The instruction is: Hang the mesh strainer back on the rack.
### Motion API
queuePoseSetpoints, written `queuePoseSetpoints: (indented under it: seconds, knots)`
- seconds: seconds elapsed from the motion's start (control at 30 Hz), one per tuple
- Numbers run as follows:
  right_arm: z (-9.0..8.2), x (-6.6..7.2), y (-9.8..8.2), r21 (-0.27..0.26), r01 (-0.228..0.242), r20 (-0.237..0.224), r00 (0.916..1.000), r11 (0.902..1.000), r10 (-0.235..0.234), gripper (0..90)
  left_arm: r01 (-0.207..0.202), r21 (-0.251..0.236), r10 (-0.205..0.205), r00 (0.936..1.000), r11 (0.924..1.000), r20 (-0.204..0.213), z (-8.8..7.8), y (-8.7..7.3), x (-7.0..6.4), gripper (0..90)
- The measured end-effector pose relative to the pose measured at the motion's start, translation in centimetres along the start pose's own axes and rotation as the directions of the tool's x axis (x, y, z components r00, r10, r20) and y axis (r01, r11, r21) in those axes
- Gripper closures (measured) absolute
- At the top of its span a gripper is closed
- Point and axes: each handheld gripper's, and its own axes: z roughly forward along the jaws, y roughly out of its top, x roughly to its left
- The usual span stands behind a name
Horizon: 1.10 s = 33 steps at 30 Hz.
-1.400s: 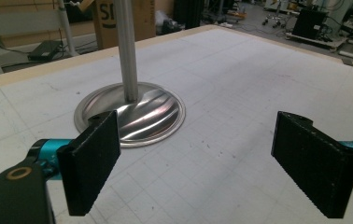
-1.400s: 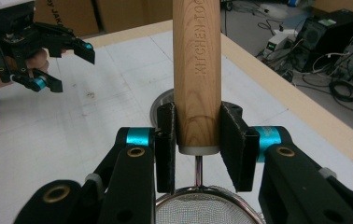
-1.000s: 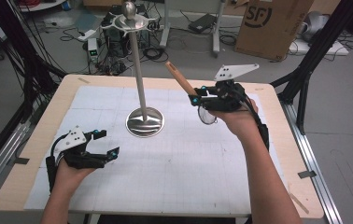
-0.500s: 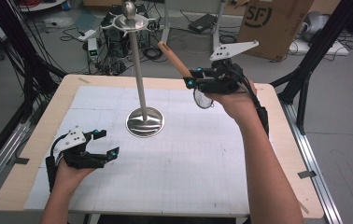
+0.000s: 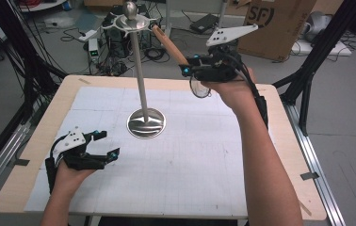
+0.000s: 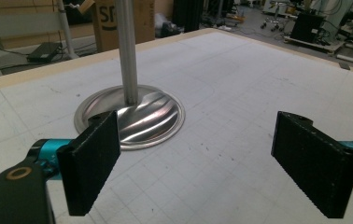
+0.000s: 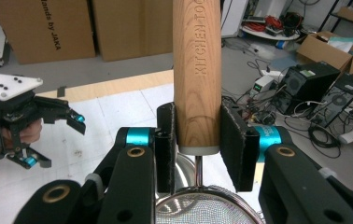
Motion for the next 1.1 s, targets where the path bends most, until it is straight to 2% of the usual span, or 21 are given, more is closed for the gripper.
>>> queuePoseSetpoints:
  seconds: [0.33, 0.7, 0.8, 1.03, 1.1]
  knots:
    - [1.0, -0.4, 0.5, 0.015, 0.003, 0.003, 1.0, 0.9999, -0.003, 68.2, 0.003, -0.007, -0.003, 1.0, 1.0, 0.001, -0.1, 0.1, 0.0, 16.2]
    - [1.9, -0.8, 0.2, 0.02, -0.02, 0.004, 0.9998, 0.9996, 0.02, 68.2, 0.004, -0.013, -0.004, 1.0, 0.9999, 0.007, -0.1, 0.1, 0.0, 16.2]
    - [2.3, -0.8, 0.1, 0.032, -0.031, 0.001, 0.9995, 0.999, 0.031, 68.2, -0.001, -0.01, 0.001, 1.0, 1.0, 0.008, -0.1, 0.1, -0.1, 16.2]
    - [3.7, -0.6, 0.1, 0.05, -0.016, -0.012, 0.9998, 0.9986, 0.017, 68.1, 0.001, -0.013, -0.001, 0.9999, 0.9999, 0.01, -0.1, 0.2, -0.1, 16.2]
    - [4.0, -0.5, 0.1, 0.059, -0.025, -0.015, 0.9996, 0.9979, 0.025, 68.1, 0.001, -0.011, 0.0, 1.0, 0.9999, 0.01, -0.1, 0.2, -0.1, 16.2]
